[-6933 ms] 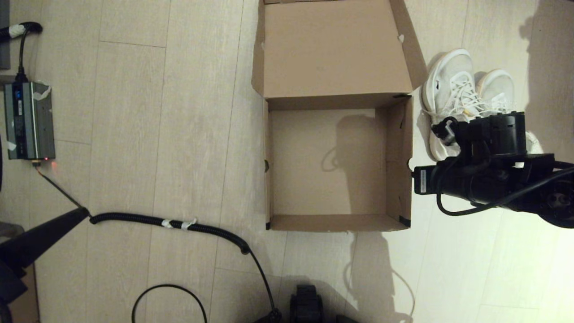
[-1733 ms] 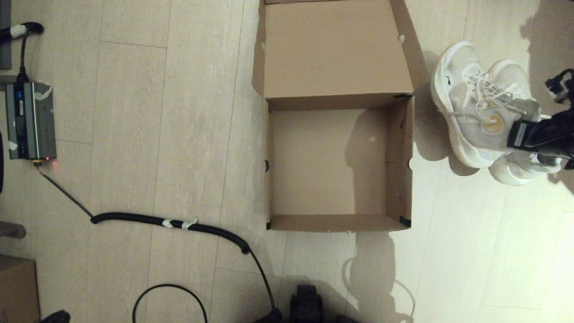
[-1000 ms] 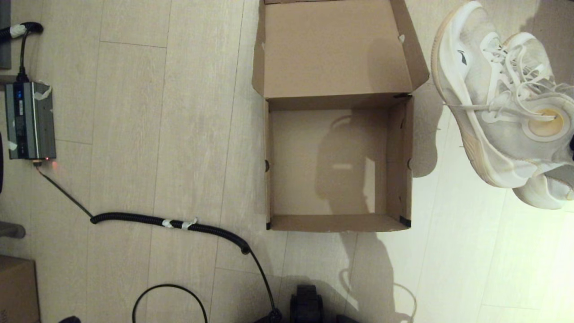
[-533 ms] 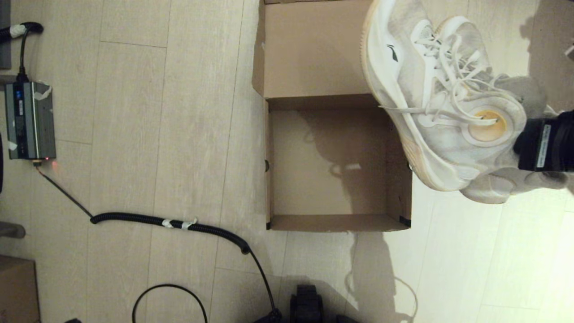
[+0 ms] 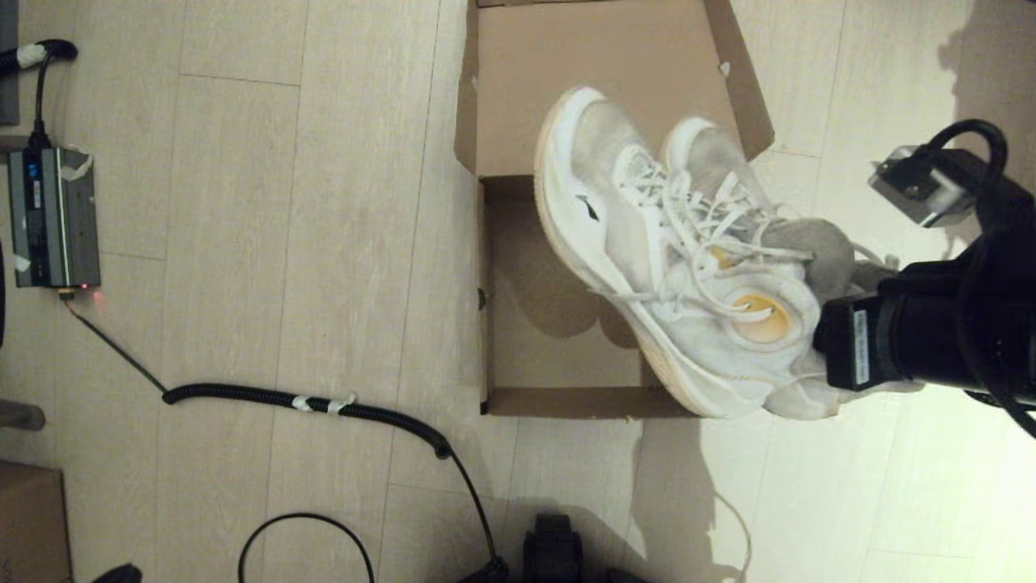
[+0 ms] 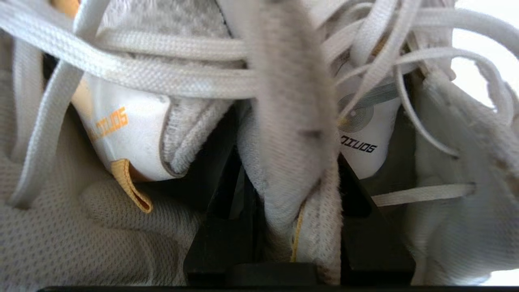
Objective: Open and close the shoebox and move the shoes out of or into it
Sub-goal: Put the shoes into the shoe box
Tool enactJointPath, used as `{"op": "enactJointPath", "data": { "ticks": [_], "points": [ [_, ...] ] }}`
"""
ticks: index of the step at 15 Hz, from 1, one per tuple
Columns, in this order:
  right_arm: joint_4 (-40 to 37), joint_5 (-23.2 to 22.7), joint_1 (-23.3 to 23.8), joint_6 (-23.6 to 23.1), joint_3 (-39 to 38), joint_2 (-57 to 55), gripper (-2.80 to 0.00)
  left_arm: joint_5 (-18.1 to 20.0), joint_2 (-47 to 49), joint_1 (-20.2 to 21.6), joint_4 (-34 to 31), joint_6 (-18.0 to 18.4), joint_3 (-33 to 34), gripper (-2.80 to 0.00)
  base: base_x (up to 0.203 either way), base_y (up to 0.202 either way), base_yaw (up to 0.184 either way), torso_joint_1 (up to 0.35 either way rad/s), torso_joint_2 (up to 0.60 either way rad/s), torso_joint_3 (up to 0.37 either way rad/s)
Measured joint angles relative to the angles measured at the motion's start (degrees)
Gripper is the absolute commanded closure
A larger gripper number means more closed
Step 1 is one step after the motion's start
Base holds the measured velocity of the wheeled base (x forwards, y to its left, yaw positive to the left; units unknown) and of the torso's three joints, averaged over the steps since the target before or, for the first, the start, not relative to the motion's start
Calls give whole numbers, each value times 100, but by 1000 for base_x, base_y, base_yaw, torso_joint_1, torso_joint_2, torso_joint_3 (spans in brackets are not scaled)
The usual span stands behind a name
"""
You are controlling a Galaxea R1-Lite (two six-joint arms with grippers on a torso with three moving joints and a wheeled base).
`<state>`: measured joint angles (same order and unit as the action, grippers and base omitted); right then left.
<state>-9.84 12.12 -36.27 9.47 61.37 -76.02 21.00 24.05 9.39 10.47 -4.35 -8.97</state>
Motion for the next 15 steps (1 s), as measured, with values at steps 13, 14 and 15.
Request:
{"op": "enactJointPath", "data": {
  "ticks": [13,14,15],
  "points": [
    [2468,187,389,-338,-464,-1856,0,-10,-68,0,-9,0,98,0,0,0,0,0,0,0],
    [2667,187,389,-336,-469,-1960,0,-15,-93,0,-9,0,119,0,0,0,0,0,0,0],
    [2893,185,389,-341,-462,-2066,0,-20,-126,0,-11,0,149,0,0,0,0,0,0,0]
  ]
}}
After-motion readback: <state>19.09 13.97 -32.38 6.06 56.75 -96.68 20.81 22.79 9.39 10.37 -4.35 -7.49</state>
